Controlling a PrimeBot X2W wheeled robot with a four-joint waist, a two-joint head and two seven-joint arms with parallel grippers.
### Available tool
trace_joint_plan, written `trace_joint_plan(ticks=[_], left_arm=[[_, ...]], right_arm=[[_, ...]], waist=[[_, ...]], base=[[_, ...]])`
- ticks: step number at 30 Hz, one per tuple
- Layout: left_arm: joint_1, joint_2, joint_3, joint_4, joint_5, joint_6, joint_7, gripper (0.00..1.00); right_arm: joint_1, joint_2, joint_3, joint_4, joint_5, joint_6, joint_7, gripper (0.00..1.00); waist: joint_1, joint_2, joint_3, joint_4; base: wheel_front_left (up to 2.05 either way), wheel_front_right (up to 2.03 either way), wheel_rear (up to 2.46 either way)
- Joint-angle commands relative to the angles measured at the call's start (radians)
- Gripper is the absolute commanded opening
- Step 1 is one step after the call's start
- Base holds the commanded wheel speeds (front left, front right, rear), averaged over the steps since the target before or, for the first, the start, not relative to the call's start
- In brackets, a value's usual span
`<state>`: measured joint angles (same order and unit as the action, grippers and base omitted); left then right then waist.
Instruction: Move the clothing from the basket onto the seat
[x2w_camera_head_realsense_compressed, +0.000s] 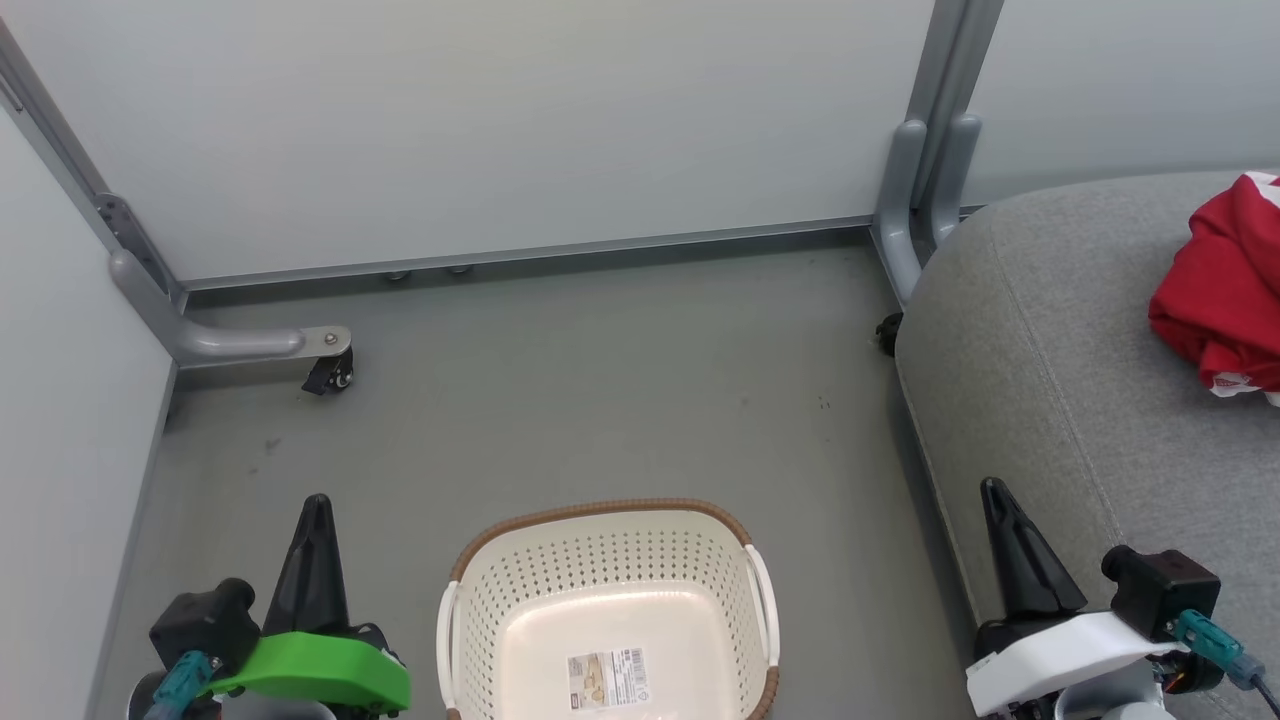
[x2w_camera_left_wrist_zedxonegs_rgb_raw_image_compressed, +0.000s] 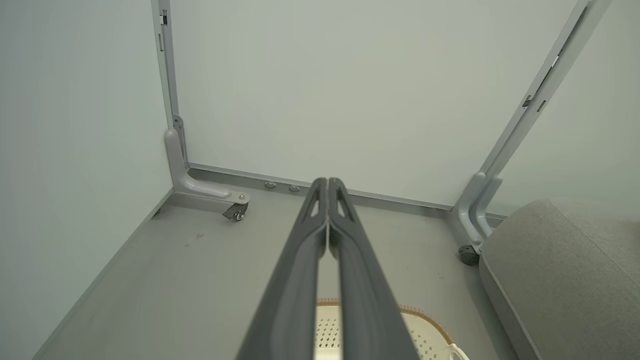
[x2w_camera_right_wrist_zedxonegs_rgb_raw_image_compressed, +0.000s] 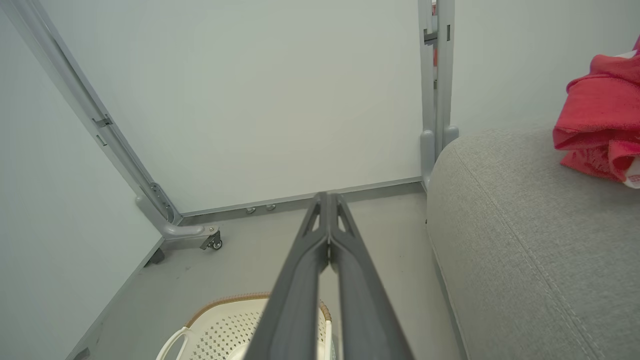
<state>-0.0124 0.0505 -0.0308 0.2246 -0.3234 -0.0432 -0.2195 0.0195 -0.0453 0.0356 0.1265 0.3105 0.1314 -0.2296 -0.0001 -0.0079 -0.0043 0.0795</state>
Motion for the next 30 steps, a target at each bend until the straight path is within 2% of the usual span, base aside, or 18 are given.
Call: trace_joint_plan(ticks=[1,30], left_arm=[[-0.025,0.002,0.011,-0.015,-0.065,-0.005,0.015,0.0],[-0.053,0.002,0.059,-0.026,-0.51,-0.019,0.128,0.0]], right_arm=[[-0.026,-0.01,-0.006,-0.006,0.071,0.0,0.012,0.0],[-0.07,-0.039,-0.019,0.039,0.552,0.0,0.101,0.0]], waist=[[0.0001,0.0007,0.0,-0.002],[0.0001,0.0025,0.001,-0.021]], base=[[0.0,0.0,0.0],[0.0,0.0,0.0]])
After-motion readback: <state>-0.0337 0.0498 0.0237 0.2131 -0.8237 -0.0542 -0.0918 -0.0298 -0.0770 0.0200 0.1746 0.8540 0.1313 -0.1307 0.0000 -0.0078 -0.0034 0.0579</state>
